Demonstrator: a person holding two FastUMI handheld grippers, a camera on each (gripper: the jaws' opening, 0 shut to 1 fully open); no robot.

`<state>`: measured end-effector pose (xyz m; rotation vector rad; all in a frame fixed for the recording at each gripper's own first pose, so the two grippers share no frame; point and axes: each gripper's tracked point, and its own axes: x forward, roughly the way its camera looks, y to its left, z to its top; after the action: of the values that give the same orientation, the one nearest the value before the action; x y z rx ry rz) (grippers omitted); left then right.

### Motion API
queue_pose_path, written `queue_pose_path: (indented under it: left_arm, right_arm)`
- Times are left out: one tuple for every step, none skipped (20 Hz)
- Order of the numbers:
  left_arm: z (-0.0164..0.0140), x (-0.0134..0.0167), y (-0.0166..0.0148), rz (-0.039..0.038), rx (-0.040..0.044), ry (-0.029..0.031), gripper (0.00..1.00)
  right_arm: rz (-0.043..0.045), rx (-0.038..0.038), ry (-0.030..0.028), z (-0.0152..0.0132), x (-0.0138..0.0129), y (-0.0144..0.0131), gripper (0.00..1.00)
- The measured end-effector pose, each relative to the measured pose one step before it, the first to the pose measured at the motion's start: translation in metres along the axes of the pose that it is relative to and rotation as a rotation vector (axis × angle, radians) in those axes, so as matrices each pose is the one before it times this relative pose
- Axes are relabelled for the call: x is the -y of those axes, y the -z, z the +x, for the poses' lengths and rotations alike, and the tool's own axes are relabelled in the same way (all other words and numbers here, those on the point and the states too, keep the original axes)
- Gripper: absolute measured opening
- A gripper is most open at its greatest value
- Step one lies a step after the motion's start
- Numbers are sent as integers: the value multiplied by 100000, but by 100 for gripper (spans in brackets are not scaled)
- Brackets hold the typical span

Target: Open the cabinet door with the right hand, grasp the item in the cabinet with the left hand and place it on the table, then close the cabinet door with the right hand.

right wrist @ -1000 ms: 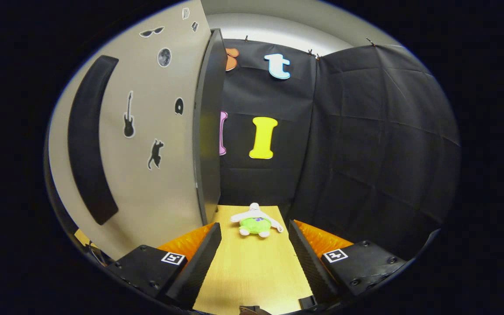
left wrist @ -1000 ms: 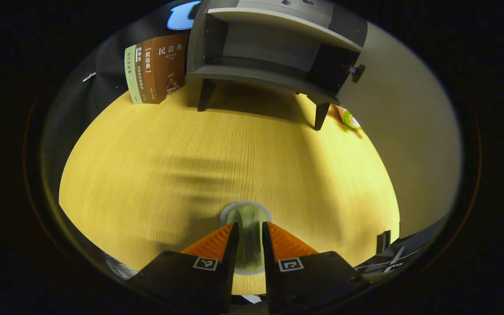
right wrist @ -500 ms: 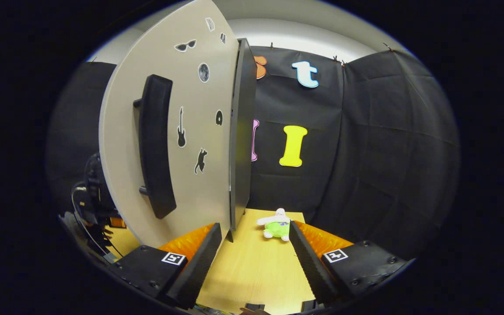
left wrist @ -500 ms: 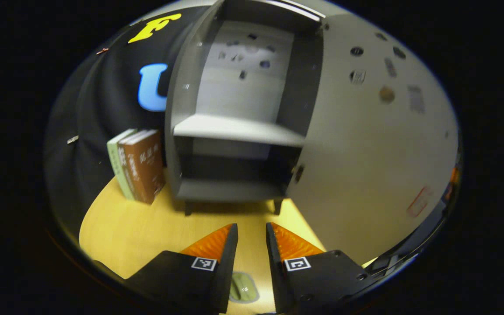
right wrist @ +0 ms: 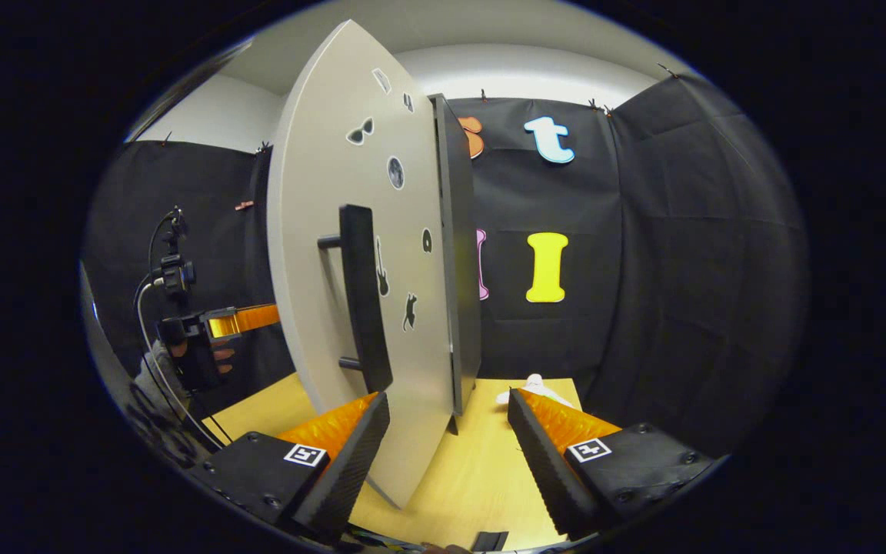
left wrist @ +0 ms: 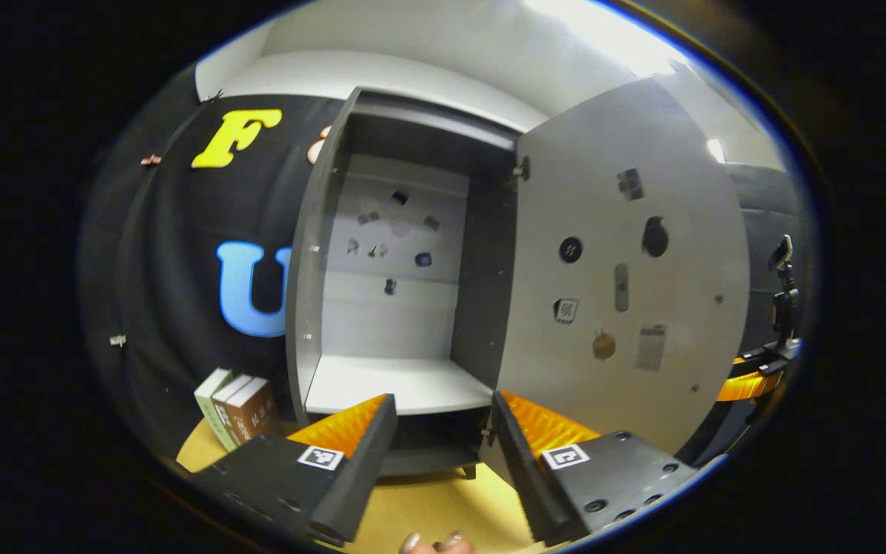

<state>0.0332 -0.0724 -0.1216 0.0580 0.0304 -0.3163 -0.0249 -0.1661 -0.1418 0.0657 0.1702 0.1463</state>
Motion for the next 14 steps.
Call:
queue_pose_path:
  left_arm:
    - [-40,185,-1058,1742,2704,481,86]
    - [-460,494,-798,866,1760,1467,93]
    - [-281,541,-480,697,585,1997,93]
    - [-350,464,-423,1119,216,1889,93]
    - [-360,408,-535,1651,605,1707,93]
    - [-224,311,-545,1441,1365,1087,95]
    - [-371,337,-375,780,830,1536,93]
    - [-271,296,20,-64,-7,1299,93]
    - [-340,131,-241,-799,684,1041,93]
    - [-204,5,-157,-1095,435,1030,93]
    - [-300,-230,-132,-1215,244,148,93]
    - [-310,-634,-47,-559,-23,-904,93]
    - [-399,-785,-141,257,-156,-1377,93]
    - [-170,-325,-28,383,-149,-935,93]
  right_arm:
    - [21,1121,-385,-57,-227,-316,98]
    - [-375,583,-568,75,-262,-86,98]
    - [-536,304,-629,111,-269,-31,98]
    - [-539,726,-1077,319,-312,-209,98]
    - [62,386,-1810,246,-413,-148,98]
    - [263,308,-2205,312,-592,-143,98]
    - [252,-222,-1801,182,-450,-61,98]
    - [-57,-761,-1757,162,-450,164,98]
    - [-262,-993,-1931,135,-600,130,98]
    - [-824,-758,-1321,262,-473,145,98]
    - [-885,669,-210,-225,-29,-305,96]
    - [-400,-231,-88,249,-116,86,95]
    - [177,-167,-158,30,-211,78,94]
    - [237,-69,69,118,-248,43,95]
